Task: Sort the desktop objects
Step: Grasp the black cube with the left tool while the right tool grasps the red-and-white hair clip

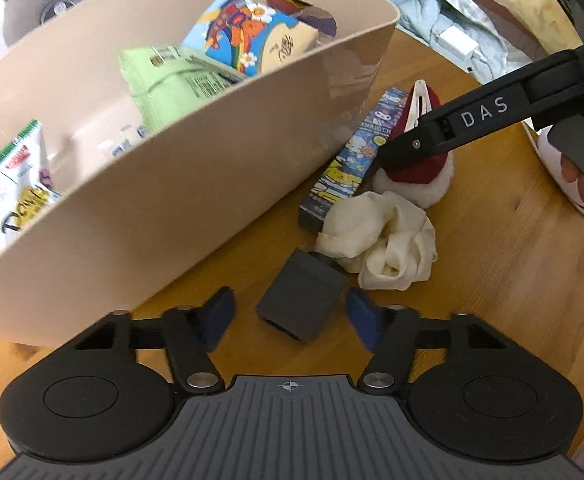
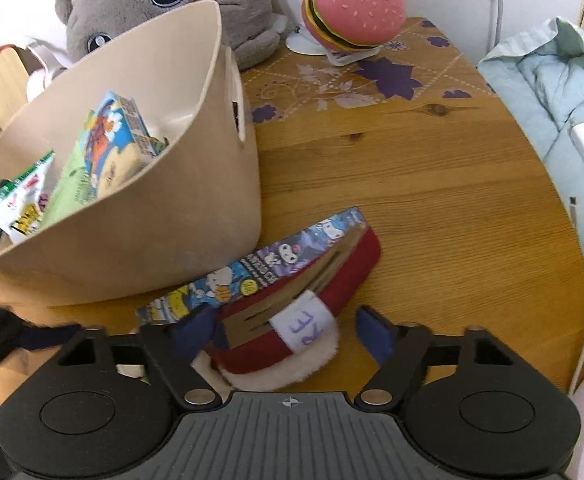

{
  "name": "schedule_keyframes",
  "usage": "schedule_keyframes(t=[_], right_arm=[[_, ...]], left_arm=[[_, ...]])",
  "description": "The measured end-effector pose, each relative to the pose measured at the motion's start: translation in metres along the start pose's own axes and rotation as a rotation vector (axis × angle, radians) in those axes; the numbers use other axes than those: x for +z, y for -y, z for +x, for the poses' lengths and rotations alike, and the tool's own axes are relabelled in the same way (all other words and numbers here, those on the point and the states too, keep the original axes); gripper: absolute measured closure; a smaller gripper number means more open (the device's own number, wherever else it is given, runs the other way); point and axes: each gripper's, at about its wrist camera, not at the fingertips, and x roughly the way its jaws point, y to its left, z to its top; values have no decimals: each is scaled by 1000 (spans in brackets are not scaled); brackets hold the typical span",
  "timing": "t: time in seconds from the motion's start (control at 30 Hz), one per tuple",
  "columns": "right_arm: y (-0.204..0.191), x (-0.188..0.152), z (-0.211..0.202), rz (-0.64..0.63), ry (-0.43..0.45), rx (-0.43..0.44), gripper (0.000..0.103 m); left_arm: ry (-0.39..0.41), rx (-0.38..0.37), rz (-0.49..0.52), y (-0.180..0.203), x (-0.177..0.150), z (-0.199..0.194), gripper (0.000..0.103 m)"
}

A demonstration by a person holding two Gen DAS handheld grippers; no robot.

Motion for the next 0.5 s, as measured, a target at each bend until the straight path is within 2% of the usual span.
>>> schedule_keyframes(t=[0.03, 0.27, 0.5], right_arm=[[-1, 0, 0, -1, -2, 11, 45], [-13, -8, -6, -13, 1, 29, 48], [-11, -19, -17, -12, 8, 59, 49]], left_arm=[[-4, -3, 1, 0, 0, 1, 49], [-3, -17, 8, -2, -3, 0, 67], [9, -37, -39, -7, -6, -9, 71]])
